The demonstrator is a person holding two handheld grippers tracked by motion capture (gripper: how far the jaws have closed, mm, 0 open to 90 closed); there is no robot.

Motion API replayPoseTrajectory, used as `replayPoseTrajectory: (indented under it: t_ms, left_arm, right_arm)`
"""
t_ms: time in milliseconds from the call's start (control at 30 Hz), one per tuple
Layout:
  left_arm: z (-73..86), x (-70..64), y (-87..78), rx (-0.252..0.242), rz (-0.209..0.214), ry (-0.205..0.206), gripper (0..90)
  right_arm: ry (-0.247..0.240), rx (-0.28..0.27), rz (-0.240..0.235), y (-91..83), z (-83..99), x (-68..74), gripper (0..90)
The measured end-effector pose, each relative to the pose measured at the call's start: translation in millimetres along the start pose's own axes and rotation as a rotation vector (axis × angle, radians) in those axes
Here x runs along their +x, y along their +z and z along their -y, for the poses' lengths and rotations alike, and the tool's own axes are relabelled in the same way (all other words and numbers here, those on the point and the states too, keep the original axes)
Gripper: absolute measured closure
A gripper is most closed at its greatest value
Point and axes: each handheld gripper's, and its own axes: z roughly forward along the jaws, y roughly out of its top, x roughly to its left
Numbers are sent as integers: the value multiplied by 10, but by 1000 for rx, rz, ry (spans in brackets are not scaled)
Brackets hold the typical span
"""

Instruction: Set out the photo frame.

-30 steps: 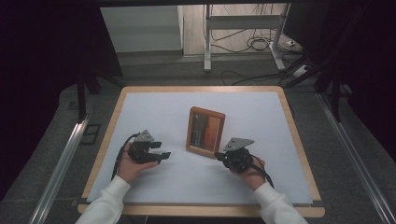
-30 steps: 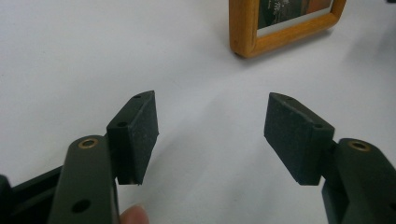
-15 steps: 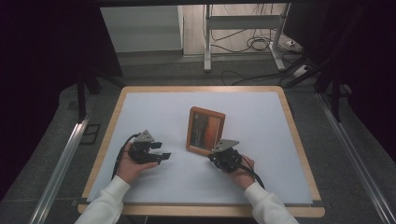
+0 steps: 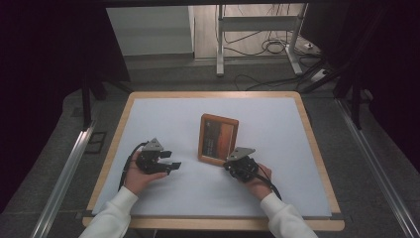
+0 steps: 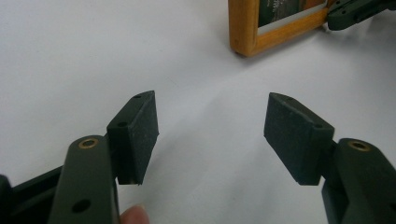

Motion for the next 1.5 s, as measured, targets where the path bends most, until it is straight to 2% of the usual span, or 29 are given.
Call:
replayPoseTrajectory:
  t_ms: [867,1033,1500]
  left_arm:
    - [-1,0,2,0,5,0,346]
    - [-3,-1,5,-1,6,-2,345]
    - [-17,-26,-21,-20,11,3,345]
  right_arm:
    - [27,-4,38,-37,54,-136,898]
    - [33,-14,25,-46,52,-132,898]
    - [64,-67,28,-239,54,-208,896]
